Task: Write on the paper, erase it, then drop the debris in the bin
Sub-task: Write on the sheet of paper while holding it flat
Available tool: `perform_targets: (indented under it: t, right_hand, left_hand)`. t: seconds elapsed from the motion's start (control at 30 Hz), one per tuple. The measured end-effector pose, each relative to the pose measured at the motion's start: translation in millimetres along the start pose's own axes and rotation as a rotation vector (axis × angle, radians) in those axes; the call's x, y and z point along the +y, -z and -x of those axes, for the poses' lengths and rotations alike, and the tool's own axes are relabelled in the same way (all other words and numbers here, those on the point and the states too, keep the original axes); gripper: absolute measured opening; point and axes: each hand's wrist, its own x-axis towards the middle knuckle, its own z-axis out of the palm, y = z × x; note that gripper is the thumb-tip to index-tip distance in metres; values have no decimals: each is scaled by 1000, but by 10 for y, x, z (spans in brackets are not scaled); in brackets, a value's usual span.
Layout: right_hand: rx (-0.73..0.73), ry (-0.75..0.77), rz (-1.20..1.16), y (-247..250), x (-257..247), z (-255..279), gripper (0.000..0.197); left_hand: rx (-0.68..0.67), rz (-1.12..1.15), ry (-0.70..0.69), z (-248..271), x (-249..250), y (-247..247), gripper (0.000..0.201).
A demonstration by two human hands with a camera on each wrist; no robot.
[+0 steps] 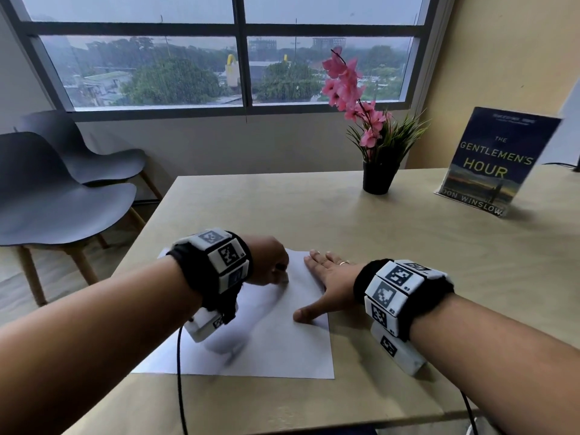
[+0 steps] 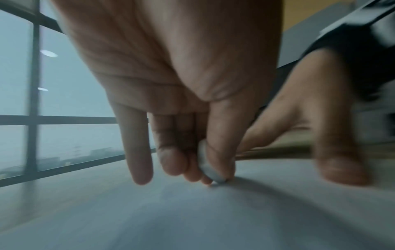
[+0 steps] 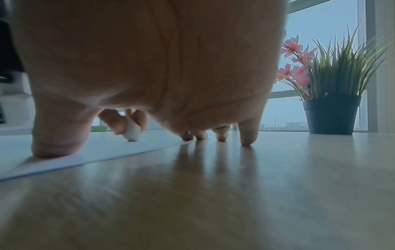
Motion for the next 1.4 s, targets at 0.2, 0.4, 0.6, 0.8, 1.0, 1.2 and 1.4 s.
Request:
perform_targets:
  t: [0.2,0.4,0.6,0.8,1.0,1.2,1.4]
  right_hand:
    - [-1,-4,2,1,10,-2,122]
    - [-6,2,2,5,17,-9,122]
    - [-8,-5,-2,2,11,-9,122]
    - [-12,1,-4,4,6,-5,122]
    - [-10,-4,1,6,1,4,122]
    - [-2,-8,-8,-1,-2,9,121]
    - [-10,-7,0,11,-7,19,120]
  left_hand:
    - [12,11,12,-35,37,50,34]
    - [-28,-83,-107,-33,186,33,31]
    - [-1,-70,-53,-51,94,82,31]
    - [-14,-5,-50,5,20,-27,30]
    - [-54,-54,-81,59,67,-47,28]
    - [-45,-11,-16,62,-59,-9,31]
    - [-92,-42,-94,156,49,-82,27]
